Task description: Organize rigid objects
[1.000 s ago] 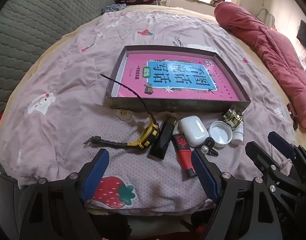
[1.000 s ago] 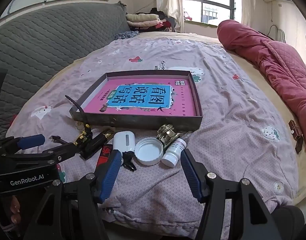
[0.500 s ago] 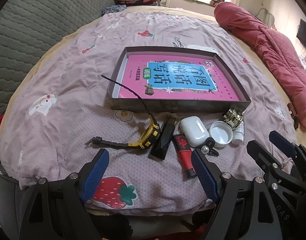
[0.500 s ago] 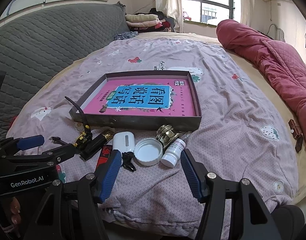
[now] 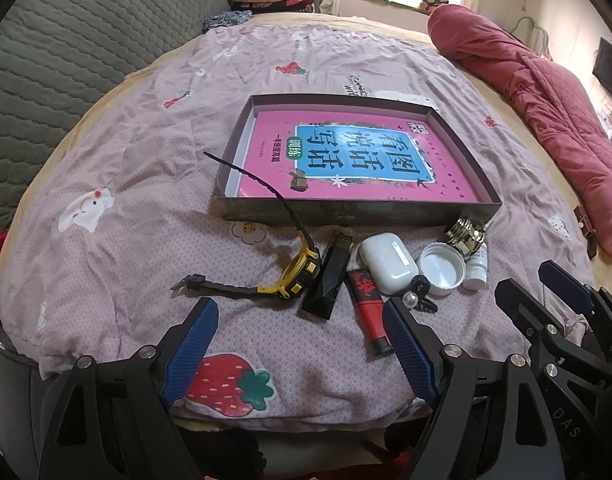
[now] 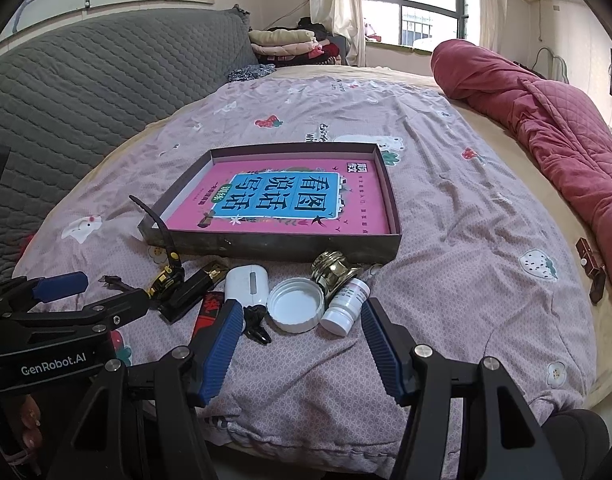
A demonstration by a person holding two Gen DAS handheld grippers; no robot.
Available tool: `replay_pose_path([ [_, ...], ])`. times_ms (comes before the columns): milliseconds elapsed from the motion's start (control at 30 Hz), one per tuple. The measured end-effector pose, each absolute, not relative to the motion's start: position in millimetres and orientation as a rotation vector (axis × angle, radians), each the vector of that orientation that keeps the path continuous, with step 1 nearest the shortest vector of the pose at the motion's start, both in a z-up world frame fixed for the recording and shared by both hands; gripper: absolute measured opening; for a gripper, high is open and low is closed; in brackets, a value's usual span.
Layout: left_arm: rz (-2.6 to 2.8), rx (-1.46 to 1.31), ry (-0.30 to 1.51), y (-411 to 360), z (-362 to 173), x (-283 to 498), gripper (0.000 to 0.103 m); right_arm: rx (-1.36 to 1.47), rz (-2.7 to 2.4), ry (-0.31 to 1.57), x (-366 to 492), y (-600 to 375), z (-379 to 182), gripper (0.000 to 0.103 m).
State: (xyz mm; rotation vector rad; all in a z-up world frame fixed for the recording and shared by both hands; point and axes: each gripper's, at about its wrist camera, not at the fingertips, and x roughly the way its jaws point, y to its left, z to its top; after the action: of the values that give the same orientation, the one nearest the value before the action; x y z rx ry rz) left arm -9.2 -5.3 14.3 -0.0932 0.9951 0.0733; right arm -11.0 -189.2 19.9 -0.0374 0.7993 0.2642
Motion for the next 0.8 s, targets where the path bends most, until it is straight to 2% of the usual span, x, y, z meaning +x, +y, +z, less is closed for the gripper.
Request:
replay_pose_path([
  [800,0.073,-0.089,0.995,-5.4,14.5,-11.3,0.085,-0.034,0.266,0.797,-10.8,-190.5,20.3,0.061],
])
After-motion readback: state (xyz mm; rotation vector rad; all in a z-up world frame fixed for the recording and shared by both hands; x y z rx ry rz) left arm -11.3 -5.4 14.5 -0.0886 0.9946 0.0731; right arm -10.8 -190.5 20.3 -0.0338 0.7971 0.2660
